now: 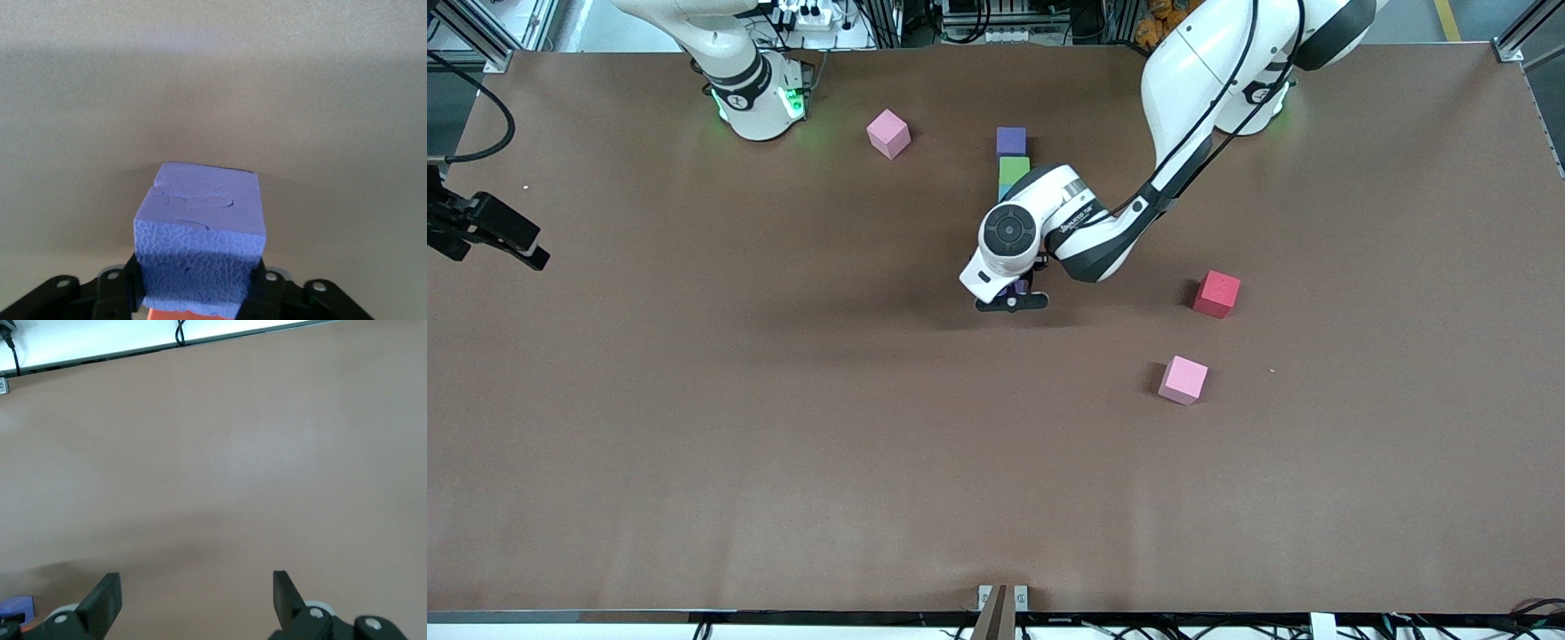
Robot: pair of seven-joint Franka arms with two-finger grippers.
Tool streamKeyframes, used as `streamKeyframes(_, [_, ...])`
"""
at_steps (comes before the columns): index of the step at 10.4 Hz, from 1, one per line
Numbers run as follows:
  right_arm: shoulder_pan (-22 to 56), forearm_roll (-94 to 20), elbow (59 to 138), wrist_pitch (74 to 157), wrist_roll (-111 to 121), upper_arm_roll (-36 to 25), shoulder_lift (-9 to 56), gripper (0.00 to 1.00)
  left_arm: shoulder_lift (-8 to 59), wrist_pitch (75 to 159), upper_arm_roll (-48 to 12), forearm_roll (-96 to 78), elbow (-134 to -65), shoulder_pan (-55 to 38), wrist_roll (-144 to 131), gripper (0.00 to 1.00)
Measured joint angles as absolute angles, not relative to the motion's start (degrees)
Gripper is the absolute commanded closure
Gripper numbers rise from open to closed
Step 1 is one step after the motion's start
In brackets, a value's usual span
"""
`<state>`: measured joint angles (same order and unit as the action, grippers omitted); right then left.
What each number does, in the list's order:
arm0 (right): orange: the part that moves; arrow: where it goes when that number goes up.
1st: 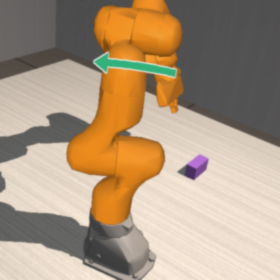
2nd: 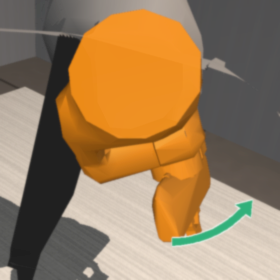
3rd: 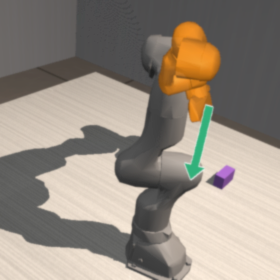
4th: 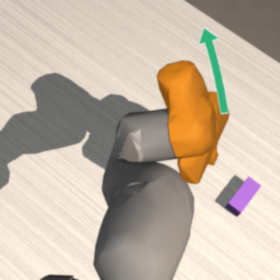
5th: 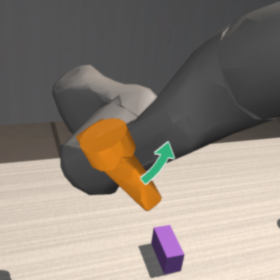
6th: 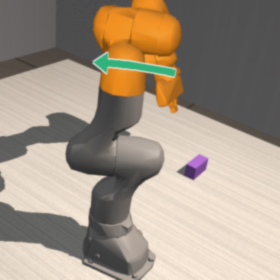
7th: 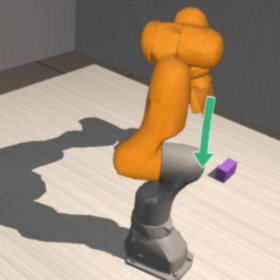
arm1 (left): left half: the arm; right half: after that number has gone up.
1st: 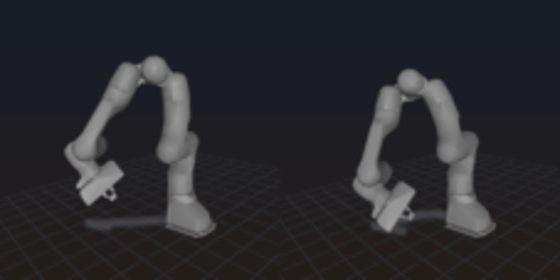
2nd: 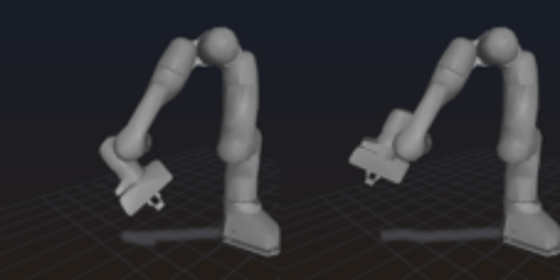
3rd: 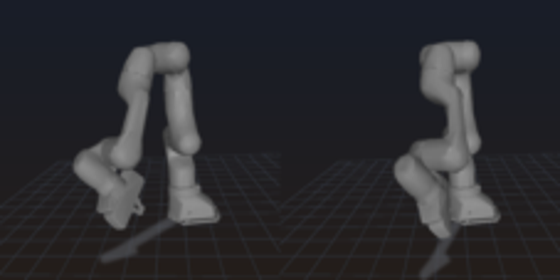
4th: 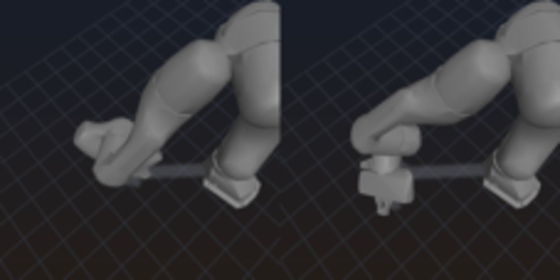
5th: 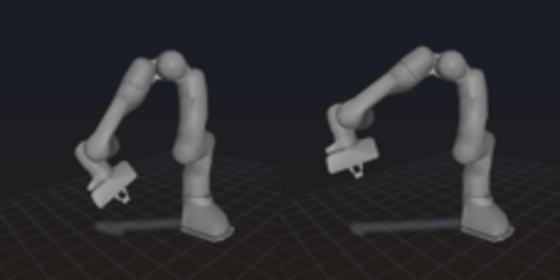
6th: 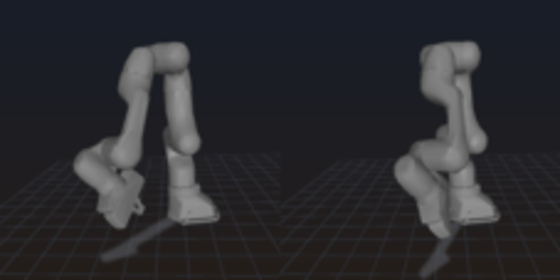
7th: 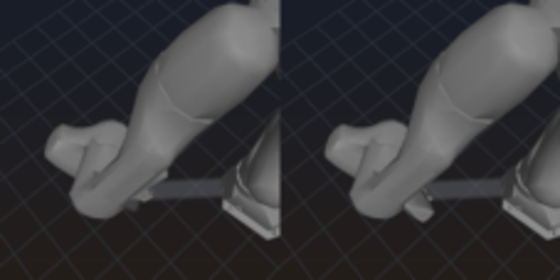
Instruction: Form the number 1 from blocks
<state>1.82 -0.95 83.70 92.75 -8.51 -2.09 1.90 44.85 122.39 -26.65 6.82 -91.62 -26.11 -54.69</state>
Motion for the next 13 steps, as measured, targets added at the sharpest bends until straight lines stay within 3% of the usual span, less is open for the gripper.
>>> streamKeyframes(4, [1.47,-0.93,83.67,91.36,-8.51,-2.08,2.19,0.00,43.43,122.21,-26.30,6.82,-89.83,-24.14,-55.05,0.00])
streamKeyframes(8, [1.02,-0.89,83.64,90.96,-8.51,-2.06,2.51,0.00,31.45,117.90,-26.12,6.82,-88.55,-16.74,-55.05,0.00])
streamKeyframes(13, [0.94,-0.88,83.54,90.91,-8.51,-1.94,2.60,0.00,17.96,104.20,-24.30,7.46,-88.66,-6.83,-46.29,0.00])
